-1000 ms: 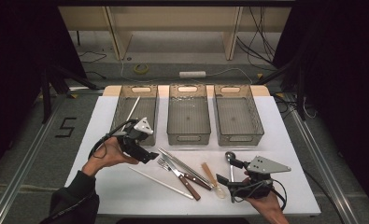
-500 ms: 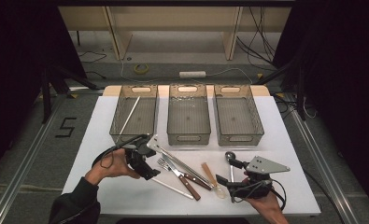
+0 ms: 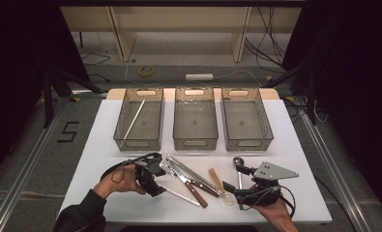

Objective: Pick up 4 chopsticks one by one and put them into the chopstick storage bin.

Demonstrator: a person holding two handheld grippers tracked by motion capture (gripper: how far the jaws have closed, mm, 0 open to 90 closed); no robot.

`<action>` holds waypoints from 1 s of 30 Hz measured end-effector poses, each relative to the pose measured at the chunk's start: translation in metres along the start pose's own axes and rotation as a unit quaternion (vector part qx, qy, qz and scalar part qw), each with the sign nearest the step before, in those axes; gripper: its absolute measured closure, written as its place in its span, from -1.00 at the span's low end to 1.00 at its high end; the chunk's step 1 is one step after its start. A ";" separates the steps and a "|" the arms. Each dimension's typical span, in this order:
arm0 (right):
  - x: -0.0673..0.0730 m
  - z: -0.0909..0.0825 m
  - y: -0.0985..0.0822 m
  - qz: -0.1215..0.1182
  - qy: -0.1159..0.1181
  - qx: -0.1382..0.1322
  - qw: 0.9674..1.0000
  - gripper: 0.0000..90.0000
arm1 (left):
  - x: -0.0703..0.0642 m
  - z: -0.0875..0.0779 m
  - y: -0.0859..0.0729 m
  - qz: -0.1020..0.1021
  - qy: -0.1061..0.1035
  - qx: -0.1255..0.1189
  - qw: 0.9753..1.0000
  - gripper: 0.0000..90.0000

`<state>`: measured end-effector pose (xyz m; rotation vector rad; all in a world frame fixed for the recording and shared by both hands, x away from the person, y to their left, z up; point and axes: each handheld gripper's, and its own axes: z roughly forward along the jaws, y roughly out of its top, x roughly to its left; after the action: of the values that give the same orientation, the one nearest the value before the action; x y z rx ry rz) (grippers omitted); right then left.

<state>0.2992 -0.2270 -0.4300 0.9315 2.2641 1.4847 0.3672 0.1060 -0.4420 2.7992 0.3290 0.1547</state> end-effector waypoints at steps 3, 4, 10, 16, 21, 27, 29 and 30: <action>0.000 0.000 0.000 0.000 0.000 0.000 1.000 -0.44 | -0.002 0.004 0.001 0.009 -0.008 0.004 1.000 -0.04; 0.000 0.000 0.000 0.000 0.000 0.000 1.000 -0.44 | -0.002 0.005 0.001 0.012 -0.009 0.008 1.000 0.00; 0.000 0.000 0.000 0.000 0.000 0.001 1.000 -0.44 | -0.001 0.013 0.001 0.023 -0.017 0.023 0.999 0.16; -0.001 0.000 0.000 0.000 0.000 0.000 1.000 -0.44 | 0.001 0.016 0.002 0.033 -0.023 0.031 0.999 0.27; 0.000 0.001 0.000 0.000 0.000 0.001 1.000 -0.44 | 0.003 0.018 0.002 0.037 -0.022 0.033 0.999 0.29; -0.001 0.001 0.000 0.001 0.000 0.001 1.000 -0.44 | 0.003 0.020 0.003 0.043 -0.028 0.040 0.998 0.37; -0.001 0.001 0.000 0.000 0.000 0.001 1.000 -0.44 | 0.003 0.021 0.002 0.042 -0.031 0.039 0.998 0.41; -0.001 0.001 0.000 0.001 0.000 0.002 1.000 -0.44 | 0.003 0.021 0.002 0.045 -0.032 0.041 0.998 0.43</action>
<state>0.3000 -0.2270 -0.4308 0.9357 2.2671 1.4829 0.3732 0.0982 -0.4606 2.8941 0.1988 0.0720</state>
